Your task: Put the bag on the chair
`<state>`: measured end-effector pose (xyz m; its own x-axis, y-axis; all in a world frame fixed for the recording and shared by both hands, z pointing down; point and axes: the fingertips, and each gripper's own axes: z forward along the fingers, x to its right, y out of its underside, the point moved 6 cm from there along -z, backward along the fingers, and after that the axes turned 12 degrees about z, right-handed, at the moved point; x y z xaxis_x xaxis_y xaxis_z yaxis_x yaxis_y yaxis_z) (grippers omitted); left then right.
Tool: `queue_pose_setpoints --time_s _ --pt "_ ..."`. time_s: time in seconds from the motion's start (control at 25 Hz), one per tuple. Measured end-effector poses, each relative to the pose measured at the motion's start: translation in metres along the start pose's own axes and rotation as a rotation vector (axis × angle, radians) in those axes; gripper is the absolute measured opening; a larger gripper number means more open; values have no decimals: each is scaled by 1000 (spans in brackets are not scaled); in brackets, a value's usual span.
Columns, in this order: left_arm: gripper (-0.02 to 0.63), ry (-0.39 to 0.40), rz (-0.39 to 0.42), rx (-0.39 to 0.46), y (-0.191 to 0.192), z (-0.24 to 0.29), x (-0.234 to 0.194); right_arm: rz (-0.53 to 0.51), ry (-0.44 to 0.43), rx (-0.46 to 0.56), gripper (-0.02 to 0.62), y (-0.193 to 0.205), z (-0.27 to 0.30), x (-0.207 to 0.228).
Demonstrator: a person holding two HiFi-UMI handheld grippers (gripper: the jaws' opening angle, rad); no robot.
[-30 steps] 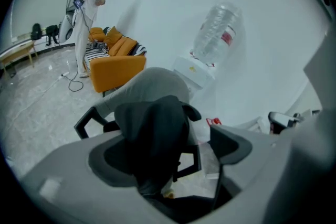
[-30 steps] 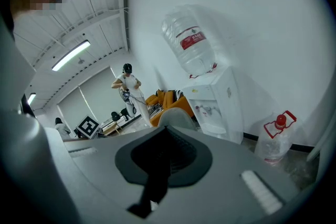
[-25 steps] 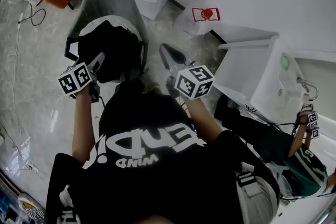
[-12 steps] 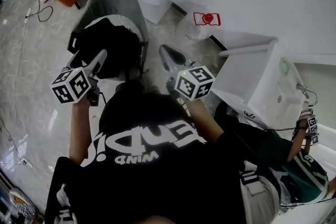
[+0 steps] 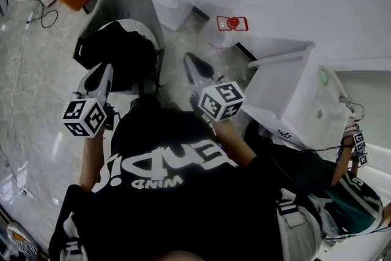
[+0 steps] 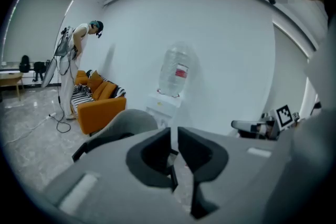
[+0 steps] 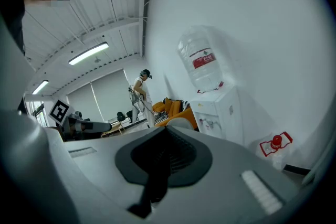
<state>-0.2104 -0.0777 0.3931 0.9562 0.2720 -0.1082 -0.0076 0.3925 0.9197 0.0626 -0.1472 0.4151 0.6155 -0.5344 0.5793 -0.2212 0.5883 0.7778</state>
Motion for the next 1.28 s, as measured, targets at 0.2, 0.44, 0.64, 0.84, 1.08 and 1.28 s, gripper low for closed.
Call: queue_pose_setpoints --time_s 0.2,0.44,0.64,0.84,1.08,1.28 --pt "3 -14 41 32 14 1 11 -13 19 23 2 5 -9 8" --pt "3 -33 91 67 26 6 12 -19 25 35 2 10 -11 12" --pt "3 -26 81 74 31 11 13 -35 29 33 2 13 -8 15" --pt "3 -40 60 63 33 13 10 -40 20 11 2 14 -3 15" --pt "3 -56 44 50 36 8 3 -28 20 13 2 14 3 13" --pt "3 -58 27 46 36 7 -1 -21 20 11 2 13 5 14"
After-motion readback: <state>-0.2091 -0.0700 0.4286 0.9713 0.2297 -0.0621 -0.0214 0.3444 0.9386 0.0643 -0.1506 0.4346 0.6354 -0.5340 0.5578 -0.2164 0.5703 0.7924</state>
